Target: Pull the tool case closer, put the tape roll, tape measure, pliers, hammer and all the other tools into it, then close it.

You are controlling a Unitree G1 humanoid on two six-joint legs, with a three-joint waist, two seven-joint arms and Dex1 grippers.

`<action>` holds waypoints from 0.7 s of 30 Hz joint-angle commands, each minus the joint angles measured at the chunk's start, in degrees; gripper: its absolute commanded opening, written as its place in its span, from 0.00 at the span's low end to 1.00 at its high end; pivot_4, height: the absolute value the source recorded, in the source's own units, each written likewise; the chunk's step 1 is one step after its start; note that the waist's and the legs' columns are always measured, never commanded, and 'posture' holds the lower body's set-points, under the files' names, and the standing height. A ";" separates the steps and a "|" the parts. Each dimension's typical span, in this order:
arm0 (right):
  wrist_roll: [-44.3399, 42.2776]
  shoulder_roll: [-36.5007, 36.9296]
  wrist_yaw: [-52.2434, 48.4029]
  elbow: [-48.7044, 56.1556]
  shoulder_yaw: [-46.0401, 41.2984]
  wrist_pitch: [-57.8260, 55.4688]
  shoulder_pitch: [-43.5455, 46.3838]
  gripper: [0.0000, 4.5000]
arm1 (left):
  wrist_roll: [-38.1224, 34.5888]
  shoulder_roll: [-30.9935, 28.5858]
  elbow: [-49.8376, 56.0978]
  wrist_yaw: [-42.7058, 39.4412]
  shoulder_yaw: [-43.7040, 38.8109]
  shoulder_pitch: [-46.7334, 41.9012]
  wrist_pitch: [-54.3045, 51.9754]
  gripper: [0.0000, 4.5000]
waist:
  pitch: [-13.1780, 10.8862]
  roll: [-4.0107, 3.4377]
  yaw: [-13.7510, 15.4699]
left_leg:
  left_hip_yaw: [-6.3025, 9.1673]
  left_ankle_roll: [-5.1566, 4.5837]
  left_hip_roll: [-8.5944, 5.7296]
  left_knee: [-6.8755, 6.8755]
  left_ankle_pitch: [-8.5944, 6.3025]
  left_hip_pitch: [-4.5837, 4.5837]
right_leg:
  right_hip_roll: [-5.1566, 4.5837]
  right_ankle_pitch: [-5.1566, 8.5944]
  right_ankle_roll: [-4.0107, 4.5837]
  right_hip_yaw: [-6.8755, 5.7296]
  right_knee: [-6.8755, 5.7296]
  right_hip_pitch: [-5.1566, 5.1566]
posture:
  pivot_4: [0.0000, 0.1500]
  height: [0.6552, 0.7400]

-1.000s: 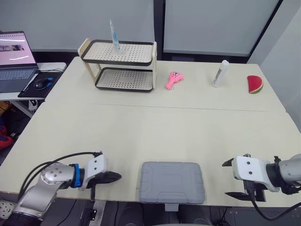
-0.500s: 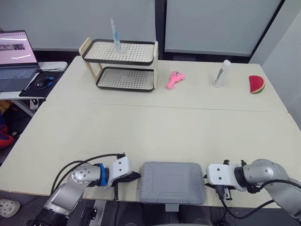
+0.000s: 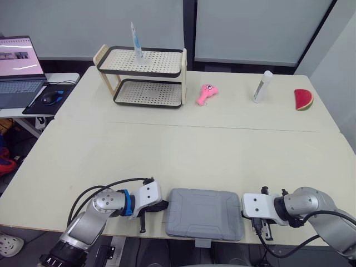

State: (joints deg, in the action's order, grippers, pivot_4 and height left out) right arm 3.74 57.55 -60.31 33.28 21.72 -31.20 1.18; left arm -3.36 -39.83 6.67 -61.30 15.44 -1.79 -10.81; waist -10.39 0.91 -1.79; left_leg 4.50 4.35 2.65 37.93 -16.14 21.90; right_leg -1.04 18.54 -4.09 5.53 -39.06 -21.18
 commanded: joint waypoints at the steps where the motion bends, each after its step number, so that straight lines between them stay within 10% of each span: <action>1: -1.26 -0.52 -0.55 2.25 -1.03 -0.15 0.74 0.00 | -0.97 -0.70 2.27 -0.64 -0.40 0.45 1.42 0.00 | 0.00 0.00 -0.02 | 0.00 0.00 0.00 0.00 0.00 0.00 | 0.00 0.00 0.00 0.00 0.00 0.00 | 1.00 0.94; 21: -17.67 9.15 -17.91 -5.48 -46.38 15.04 -18.67 0.00 | -12.70 -17.53 -4.26 -7.29 -25.94 2.67 3.52 0.00 | 0.00 0.01 -0.02 | -0.01 0.00 0.02 0.01 0.00 -0.04 | -0.02 0.00 0.01 -0.05 -0.04 0.08 | 1.00 0.94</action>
State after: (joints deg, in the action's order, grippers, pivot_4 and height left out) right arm -12.46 65.97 -75.57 28.28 -20.83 -17.42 -17.03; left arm -15.15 -56.36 1.61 -68.34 -8.43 0.96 -6.38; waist -10.39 0.92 -1.80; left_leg 4.48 4.35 2.66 37.95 -16.14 21.86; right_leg -1.06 18.54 -4.08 5.49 -39.09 -21.09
